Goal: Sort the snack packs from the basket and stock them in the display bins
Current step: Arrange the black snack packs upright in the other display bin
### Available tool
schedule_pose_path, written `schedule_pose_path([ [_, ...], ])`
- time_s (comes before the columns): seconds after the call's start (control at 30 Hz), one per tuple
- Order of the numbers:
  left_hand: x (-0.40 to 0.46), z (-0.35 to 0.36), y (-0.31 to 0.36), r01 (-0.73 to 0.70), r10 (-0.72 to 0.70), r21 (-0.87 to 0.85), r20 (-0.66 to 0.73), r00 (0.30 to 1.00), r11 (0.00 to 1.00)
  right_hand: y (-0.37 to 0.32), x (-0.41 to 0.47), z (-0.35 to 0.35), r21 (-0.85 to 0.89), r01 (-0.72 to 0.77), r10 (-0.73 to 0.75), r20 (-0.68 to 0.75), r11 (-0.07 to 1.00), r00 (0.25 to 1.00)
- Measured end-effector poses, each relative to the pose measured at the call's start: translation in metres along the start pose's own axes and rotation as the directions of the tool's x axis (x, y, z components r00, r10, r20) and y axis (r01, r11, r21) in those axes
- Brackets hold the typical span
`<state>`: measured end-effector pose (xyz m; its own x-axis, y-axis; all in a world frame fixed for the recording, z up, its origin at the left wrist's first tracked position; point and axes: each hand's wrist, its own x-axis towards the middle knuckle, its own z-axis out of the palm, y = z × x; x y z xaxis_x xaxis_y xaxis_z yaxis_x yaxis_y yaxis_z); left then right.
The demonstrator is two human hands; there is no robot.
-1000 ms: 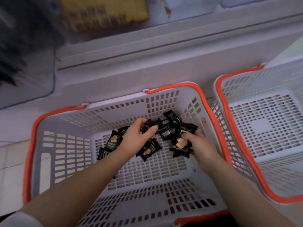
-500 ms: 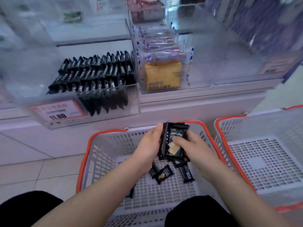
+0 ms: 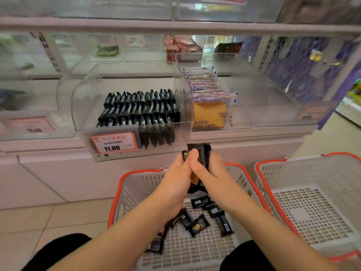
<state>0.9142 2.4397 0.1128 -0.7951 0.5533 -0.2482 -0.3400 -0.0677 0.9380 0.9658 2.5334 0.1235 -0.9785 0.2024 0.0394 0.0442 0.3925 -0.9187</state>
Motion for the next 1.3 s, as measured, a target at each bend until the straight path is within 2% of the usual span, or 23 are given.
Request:
schedule_pose_path([
  [0.13, -0.003, -0.017, 0.029, -0.004, 0.013, -0.131, 0.071, 0.997, 0.991, -0.028, 0.016, -0.003, -0.118, 0.098, -0.097, 0.018, 0.988, 0.995],
  [0.23, -0.006, -0.033, 0.06, -0.081, 0.111, -0.16, 0.189, 0.976, 0.984, -0.055, 0.031, -0.014, -0.043, 0.15, -0.15, 0.024, 0.988, 0.988],
  [0.27, -0.004, -0.04, 0.071, -0.147, 0.166, -0.109, 0.199, 0.966, 0.983, -0.063, 0.037, -0.019, -0.034, 0.158, -0.158, -0.016, 0.987, 0.987],
  [0.33, 0.006, -0.055, 0.092, -0.3, 0.282, 0.162, 0.126, 0.951, 0.94, -0.076, 0.051, -0.029, -0.027, 0.159, -0.161, -0.133, 0.987, 0.978],
  [0.4, 0.022, -0.07, 0.11, -0.417, 0.446, 0.461, 0.051, 0.893, 0.783, -0.089, 0.064, -0.036, 0.007, 0.108, -0.103, -0.24, 0.994, 0.965],
  [0.43, 0.031, -0.075, 0.118, -0.448, 0.495, 0.576, 0.085, 0.865, 0.684, -0.095, 0.069, -0.038, 0.003, 0.078, -0.074, -0.27, 0.997, 0.96],
  [0.47, 0.042, -0.08, 0.126, -0.449, 0.49, 0.694, 0.157, 0.858, 0.563, -0.101, 0.075, -0.039, -0.041, 0.047, -0.056, -0.288, 0.998, 0.956],
  [0.53, 0.065, -0.083, 0.134, -0.436, 0.346, 0.866, 0.342, 0.874, 0.245, -0.108, 0.084, -0.038, -0.225, -0.022, -0.045, -0.29, 0.974, 0.956],
  [0.57, 0.078, -0.085, 0.135, -0.449, 0.235, 0.886, 0.416, 0.879, 0.112, -0.112, 0.088, -0.037, -0.314, -0.045, -0.047, -0.28, 0.948, 0.959],
  [0.6, 0.087, -0.085, 0.136, -0.475, 0.119, 0.88, 0.469, 0.875, 0.023, -0.115, 0.092, -0.035, -0.387, -0.063, -0.047, -0.269, 0.92, 0.962],
  [0.67, 0.1, -0.084, 0.138, -0.544, -0.054, 0.834, 0.542, 0.839, -0.087, -0.119, 0.099, -0.03, -0.515, -0.1, -0.044, -0.26, 0.851, 0.965],
  [0.77, 0.117, -0.085, 0.136, -0.637, -0.232, 0.717, 0.594, 0.771, -0.282, -0.12, 0.108, -0.019, -0.707, -0.103, -0.092, -0.232, 0.7, 0.968],
  [0.83, 0.124, -0.089, 0.136, -0.646, -0.283, 0.665, 0.582, 0.762, -0.374, -0.118, 0.116, -0.01, -0.805, -0.062, -0.126, -0.168, 0.591, 0.978],
  [0.97, 0.126, -0.098, 0.136, -0.628, -0.296, 0.624, 0.559, 0.775, -0.465, -0.111, 0.134, 0.011, -0.919, -0.073, -0.057, -0.103, 0.388, 0.993],
  [1.1, 0.125, -0.106, 0.133, -0.643, -0.255, 0.642, 0.596, 0.761, -0.418, -0.101, 0.151, 0.029, -0.976, -0.111, 0.097, -0.094, 0.185, 0.991],
  [1.3, 0.125, -0.115, 0.132, -0.702, -0.289, 0.624, 0.641, 0.711, -0.343, -0.09, 0.172, 0.042, -0.985, -0.102, 0.255, -0.064, 0.14, 0.965],
])
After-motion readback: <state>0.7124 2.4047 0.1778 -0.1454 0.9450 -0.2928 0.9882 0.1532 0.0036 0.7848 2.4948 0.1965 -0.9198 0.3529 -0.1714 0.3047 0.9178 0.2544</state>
